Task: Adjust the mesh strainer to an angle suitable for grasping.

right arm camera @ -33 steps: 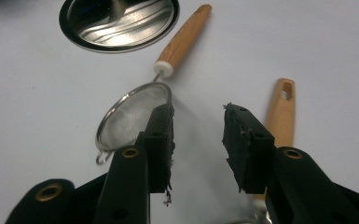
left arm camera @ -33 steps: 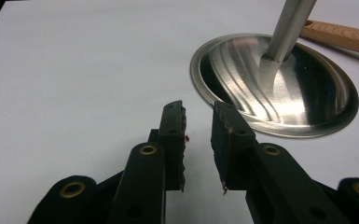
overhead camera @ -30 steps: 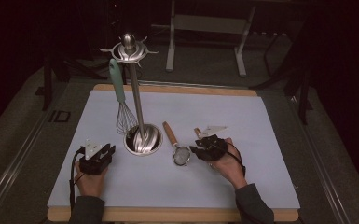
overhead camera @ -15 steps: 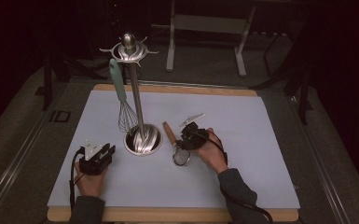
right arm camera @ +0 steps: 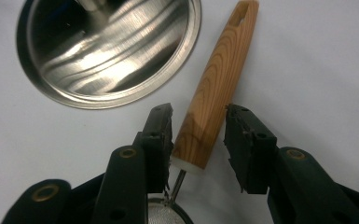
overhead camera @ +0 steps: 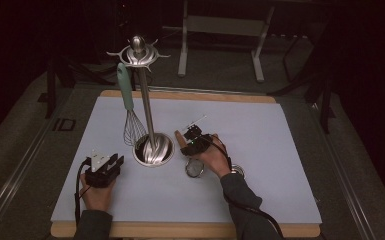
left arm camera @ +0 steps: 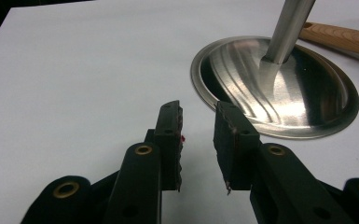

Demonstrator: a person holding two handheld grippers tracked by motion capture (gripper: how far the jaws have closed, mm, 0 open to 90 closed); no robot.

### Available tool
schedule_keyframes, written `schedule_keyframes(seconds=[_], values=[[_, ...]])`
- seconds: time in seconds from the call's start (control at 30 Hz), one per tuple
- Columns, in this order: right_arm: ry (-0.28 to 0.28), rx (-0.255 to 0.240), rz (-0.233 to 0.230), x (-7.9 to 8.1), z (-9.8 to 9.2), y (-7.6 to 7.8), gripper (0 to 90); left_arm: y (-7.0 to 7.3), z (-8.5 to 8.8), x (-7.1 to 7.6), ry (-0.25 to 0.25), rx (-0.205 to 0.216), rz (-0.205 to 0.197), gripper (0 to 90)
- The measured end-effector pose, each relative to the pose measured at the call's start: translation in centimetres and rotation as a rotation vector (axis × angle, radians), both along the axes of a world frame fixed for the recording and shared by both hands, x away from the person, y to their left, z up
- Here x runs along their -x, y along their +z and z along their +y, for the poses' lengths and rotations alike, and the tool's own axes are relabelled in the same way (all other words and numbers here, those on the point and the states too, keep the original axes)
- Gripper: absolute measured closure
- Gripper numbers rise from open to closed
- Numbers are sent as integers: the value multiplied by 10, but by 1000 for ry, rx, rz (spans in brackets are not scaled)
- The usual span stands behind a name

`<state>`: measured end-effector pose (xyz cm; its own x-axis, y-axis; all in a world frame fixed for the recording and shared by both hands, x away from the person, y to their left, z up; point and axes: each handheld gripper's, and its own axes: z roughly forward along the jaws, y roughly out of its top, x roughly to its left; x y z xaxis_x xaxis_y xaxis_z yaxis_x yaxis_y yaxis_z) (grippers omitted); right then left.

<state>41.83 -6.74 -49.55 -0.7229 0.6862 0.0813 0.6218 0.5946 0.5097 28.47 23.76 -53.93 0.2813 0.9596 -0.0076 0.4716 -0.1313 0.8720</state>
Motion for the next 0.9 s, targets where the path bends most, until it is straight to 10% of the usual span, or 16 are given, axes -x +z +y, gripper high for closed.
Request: schedule_keyframes(seconds=[0.9], values=[[-37, 21, 135, 7, -30, -3, 647, 0, -1, 0, 1, -9, -4, 713]])
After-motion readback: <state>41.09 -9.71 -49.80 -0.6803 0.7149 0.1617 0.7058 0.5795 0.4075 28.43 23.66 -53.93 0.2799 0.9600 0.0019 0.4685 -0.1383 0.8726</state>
